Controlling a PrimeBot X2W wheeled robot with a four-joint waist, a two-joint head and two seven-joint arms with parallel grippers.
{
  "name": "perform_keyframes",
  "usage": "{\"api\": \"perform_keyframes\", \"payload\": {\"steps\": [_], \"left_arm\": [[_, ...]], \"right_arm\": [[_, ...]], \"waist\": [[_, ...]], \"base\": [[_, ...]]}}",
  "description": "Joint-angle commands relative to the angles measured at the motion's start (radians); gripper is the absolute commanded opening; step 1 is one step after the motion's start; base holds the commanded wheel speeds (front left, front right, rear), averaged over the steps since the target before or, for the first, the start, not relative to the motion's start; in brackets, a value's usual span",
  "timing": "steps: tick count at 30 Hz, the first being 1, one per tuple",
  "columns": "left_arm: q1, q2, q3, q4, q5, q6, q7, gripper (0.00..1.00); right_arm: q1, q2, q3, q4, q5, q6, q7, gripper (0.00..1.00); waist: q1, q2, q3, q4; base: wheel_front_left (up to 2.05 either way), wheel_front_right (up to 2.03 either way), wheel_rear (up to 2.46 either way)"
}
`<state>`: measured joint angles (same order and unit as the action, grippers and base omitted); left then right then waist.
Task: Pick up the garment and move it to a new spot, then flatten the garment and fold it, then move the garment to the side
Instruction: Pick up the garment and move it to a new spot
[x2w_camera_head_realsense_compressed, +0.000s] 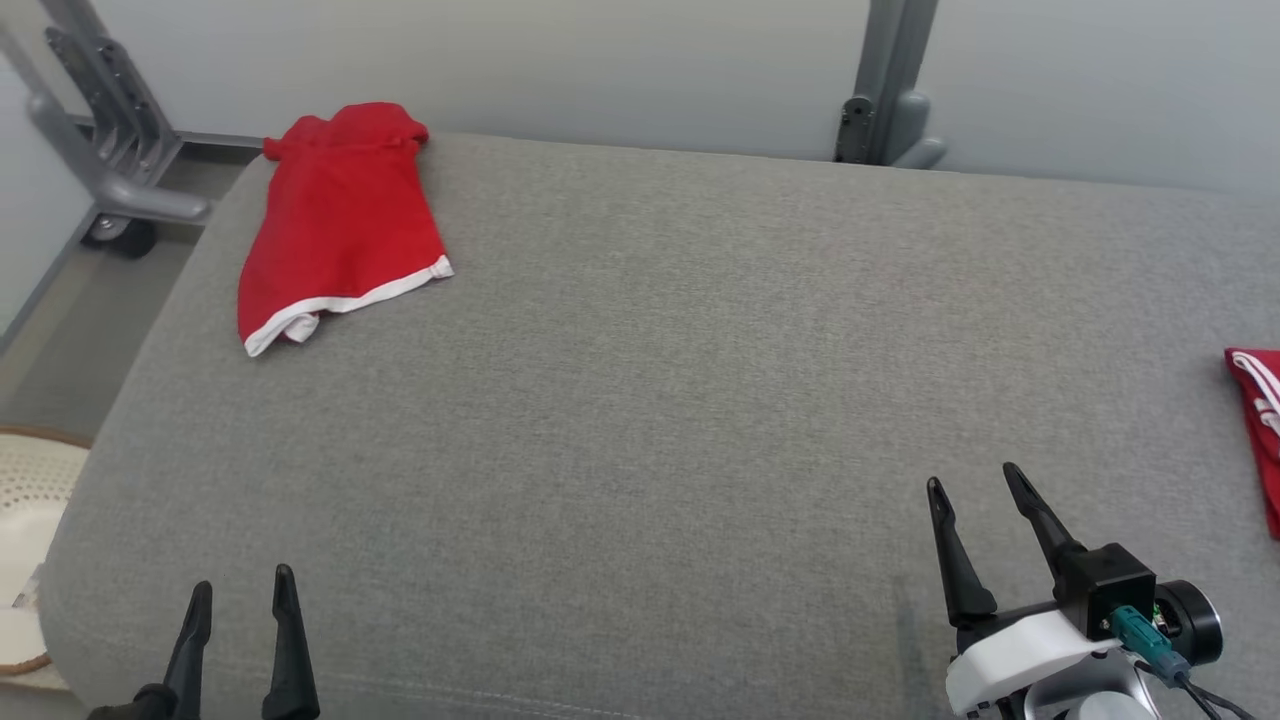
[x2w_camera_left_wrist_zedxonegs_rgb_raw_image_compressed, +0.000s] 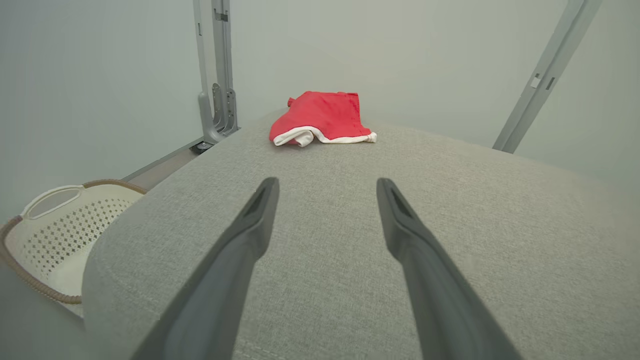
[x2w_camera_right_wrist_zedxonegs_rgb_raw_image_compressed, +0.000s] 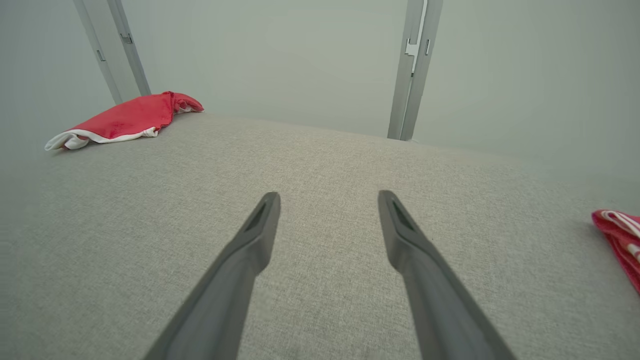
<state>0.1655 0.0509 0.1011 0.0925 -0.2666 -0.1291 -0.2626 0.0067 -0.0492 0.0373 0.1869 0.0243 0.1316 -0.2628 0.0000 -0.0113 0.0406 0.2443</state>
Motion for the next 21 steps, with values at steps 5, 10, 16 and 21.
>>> {"api": "perform_keyframes", "payload": {"steps": [5,10,16,21], "left_arm": [[0.009,0.000,0.020,-0.010,-0.032,-0.003,-0.003,1.00],[-0.043,0.000,0.018,-0.025,-0.065,-0.003,-0.003,1.00],[-0.178,0.000,0.006,-0.027,-0.103,-0.003,-0.002,1.00],[-0.350,0.037,0.020,0.000,-0.161,-0.003,-0.001,1.00]], "right_arm": [[-0.021,-0.003,0.006,-0.004,-0.020,-0.002,-0.003,1.00],[-0.045,-0.003,-0.004,-0.021,-0.050,-0.002,-0.003,1.00],[-0.102,-0.004,-0.040,-0.058,-0.117,-0.002,-0.003,1.00],[-0.160,-0.003,-0.089,-0.111,-0.174,-0.002,-0.003,1.00]], "waist": [[0.0000,0.0113,0.026,0.091],[0.0000,0.0113,0.106,0.077],[0.0000,0.0113,0.276,0.044],[0.0000,0.0113,0.419,0.023]], "base": [[0.00,0.00,0.00],[0.00,0.00,0.00],[0.00,0.00,0.00],[0.00,0.00,0.00]]}}
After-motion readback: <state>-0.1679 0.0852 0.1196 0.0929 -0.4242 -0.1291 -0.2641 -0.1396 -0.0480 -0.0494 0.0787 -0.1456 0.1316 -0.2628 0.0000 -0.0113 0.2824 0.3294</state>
